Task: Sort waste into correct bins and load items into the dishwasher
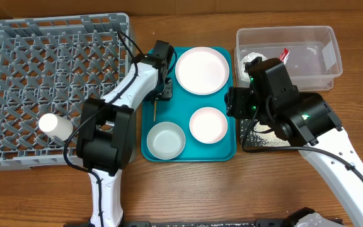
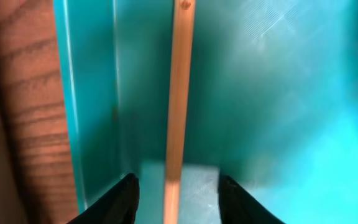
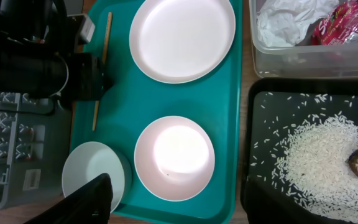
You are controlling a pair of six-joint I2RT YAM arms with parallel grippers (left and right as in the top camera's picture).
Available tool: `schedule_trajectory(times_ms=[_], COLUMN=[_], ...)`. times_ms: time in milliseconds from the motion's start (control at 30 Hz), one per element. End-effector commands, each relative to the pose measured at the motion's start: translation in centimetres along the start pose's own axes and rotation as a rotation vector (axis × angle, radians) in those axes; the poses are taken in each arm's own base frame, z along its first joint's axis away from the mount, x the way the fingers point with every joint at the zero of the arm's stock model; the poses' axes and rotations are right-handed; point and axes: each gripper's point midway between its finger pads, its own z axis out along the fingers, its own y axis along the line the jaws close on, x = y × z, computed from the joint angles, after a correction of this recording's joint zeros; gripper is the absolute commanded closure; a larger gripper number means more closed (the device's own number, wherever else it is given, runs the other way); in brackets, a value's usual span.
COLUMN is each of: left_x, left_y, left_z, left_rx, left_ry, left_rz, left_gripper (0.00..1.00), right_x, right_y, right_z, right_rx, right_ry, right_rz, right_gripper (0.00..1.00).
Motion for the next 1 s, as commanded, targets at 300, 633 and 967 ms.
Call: schedule_trajectory(times_ms=[300, 633, 967], left_x=[1.6, -2.8, -0.7], left_y=[-0.5, 1.1, 9.2], left_z=[0.4, -13.3, -19.4], left_rx=[0.054, 0.091, -0.107], left_ry=[0.068, -0.15, -0.191], left_rz=[0.012, 0.03, -0.059], left_gripper=[0.96, 0.96, 0.96], right_x=[-0.2, -0.2, -0.2], right_y=[0.1, 0.1, 0.1], right_z=[-0.1, -0.1, -0.1], right_rx=[-0.006, -0.006, -0.006], right_ry=[-0.004, -0.005, -0.004], right_rz=[0.01, 0.01, 0.01], right_gripper=[0.31, 0.31, 0.31])
